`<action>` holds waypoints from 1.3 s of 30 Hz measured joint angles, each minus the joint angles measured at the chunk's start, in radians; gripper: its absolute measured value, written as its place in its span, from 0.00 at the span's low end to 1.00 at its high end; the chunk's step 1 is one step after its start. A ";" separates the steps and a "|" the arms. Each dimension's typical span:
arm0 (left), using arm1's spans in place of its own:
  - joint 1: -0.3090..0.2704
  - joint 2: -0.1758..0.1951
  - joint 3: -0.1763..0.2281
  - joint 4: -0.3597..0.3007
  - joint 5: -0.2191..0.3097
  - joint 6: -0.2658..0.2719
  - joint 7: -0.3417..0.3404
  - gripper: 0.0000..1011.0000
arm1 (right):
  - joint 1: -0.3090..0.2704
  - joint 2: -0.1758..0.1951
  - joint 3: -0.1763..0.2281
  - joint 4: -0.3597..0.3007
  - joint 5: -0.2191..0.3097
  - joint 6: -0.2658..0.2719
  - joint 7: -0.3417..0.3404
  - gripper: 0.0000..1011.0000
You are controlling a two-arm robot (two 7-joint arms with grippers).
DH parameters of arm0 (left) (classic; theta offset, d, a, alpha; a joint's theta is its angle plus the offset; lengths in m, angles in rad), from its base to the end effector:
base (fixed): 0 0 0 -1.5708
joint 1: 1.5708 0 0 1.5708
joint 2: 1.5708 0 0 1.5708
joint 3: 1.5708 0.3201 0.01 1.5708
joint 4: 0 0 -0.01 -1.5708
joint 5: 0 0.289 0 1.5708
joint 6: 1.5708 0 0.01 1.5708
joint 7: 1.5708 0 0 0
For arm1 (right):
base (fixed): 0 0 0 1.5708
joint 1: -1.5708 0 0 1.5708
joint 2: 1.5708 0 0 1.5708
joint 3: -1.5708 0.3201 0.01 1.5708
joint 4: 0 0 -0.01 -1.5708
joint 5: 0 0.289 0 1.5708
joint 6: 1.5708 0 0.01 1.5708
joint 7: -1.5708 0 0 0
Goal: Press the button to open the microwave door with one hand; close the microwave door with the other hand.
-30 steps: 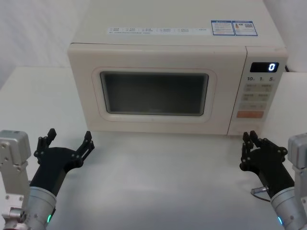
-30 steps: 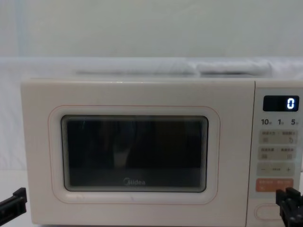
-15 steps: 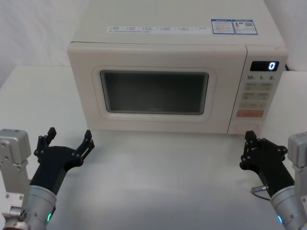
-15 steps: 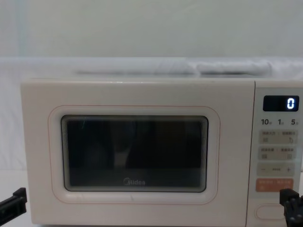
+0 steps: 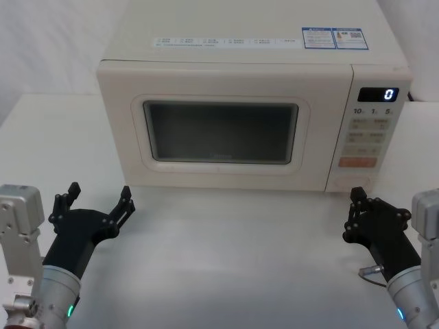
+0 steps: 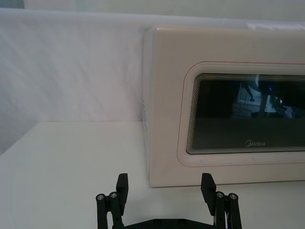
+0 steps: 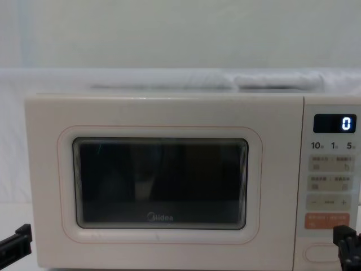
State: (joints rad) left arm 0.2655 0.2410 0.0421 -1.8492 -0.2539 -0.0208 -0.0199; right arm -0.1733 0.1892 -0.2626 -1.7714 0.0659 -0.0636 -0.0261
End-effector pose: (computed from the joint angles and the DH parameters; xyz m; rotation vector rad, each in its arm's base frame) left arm 0.2256 0.0468 -0.3134 -0.0380 0.0141 1.4460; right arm 0.2418 0.0270 -0.3263 -0.0032 -0.0887 -1.3019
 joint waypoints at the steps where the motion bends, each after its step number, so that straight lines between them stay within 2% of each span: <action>1: 0.000 0.000 0.000 0.000 0.000 0.000 0.000 0.99 | 0.000 0.000 0.000 0.000 0.000 0.000 0.000 0.00; 12: 0.000 0.000 0.000 0.000 0.000 0.000 0.000 0.99 | 0.013 -0.017 0.029 -0.001 0.033 0.041 0.072 0.00; 22: 0.000 0.000 0.000 0.000 0.000 0.000 0.000 0.99 | 0.038 -0.024 0.070 0.010 0.072 0.130 0.137 0.00; 29: 0.000 0.000 0.000 0.000 0.000 0.000 0.000 0.99 | 0.083 -0.039 0.088 0.063 0.103 0.175 0.166 0.00; 39: 0.000 0.000 0.000 0.000 0.000 0.000 0.000 0.99 | 0.142 -0.051 0.088 0.152 0.117 0.192 0.179 0.00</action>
State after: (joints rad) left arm 0.2655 0.2410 0.0421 -1.8492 -0.2538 -0.0208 -0.0199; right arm -0.0308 0.1384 -0.1742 -1.6197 0.1830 0.1284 0.1531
